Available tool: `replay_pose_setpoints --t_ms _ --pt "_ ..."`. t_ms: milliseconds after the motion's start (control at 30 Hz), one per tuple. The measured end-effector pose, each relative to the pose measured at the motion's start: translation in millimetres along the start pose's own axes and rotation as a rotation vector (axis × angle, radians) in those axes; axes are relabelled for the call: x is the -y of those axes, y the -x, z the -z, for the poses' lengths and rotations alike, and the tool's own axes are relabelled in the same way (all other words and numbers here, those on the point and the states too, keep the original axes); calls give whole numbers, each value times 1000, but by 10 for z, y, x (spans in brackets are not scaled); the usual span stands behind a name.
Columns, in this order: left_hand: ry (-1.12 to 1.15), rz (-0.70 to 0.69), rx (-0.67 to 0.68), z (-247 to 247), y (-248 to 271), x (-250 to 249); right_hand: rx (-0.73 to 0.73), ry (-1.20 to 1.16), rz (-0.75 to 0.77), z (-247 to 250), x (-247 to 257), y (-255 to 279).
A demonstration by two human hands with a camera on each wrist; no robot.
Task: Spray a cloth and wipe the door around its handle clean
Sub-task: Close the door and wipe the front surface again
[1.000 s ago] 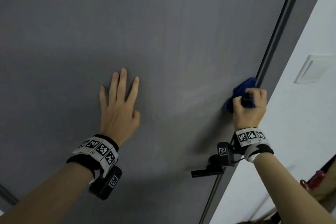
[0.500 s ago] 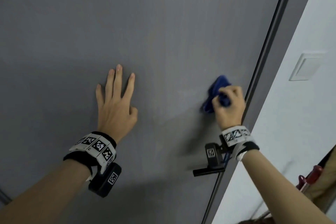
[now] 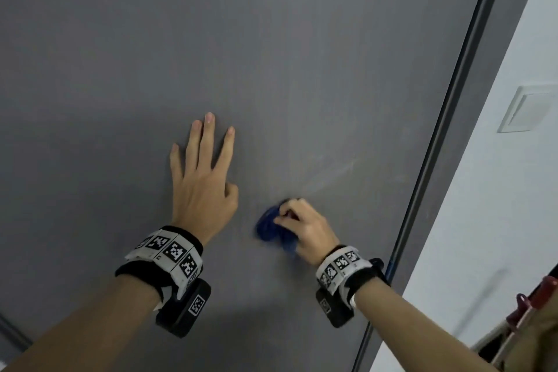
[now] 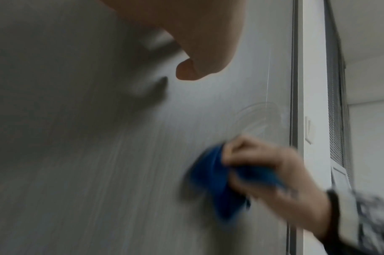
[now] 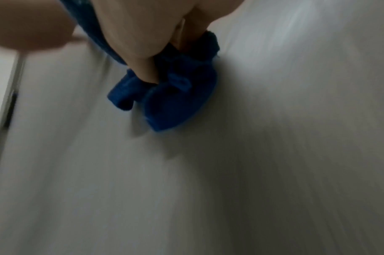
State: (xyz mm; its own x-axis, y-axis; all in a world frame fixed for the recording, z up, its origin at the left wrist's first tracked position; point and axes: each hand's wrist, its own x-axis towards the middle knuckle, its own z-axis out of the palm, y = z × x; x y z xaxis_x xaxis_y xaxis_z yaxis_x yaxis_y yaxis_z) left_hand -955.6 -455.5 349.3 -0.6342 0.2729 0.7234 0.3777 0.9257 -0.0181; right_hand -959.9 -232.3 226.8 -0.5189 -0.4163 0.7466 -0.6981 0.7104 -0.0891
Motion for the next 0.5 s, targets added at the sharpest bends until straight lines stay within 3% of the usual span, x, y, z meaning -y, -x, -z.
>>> replay_pose_setpoints --t_ms 67,133,200,233,300,367,500 --pt "12 20 1 -21 3 -50 -328 30 -45 502 -175 -223" --pt "32 35 -1 -35 -9 -85 -644 68 -213 1003 -402 -396" --pt "34 32 -7 -44 -20 -80 -863 53 -397 1281 -558 -410" --pt "25 25 -9 -50 -16 -65 -906 52 -445 1283 -589 -372" --pt "9 9 -10 -59 -5 -47 -878 97 -423 1090 -537 -297" --pt "1 4 -6 -66 1 -52 -736 95 -306 758 -400 -189" --pt "0 17 -1 -88 -1 -85 -143 25 -93 175 -156 137"
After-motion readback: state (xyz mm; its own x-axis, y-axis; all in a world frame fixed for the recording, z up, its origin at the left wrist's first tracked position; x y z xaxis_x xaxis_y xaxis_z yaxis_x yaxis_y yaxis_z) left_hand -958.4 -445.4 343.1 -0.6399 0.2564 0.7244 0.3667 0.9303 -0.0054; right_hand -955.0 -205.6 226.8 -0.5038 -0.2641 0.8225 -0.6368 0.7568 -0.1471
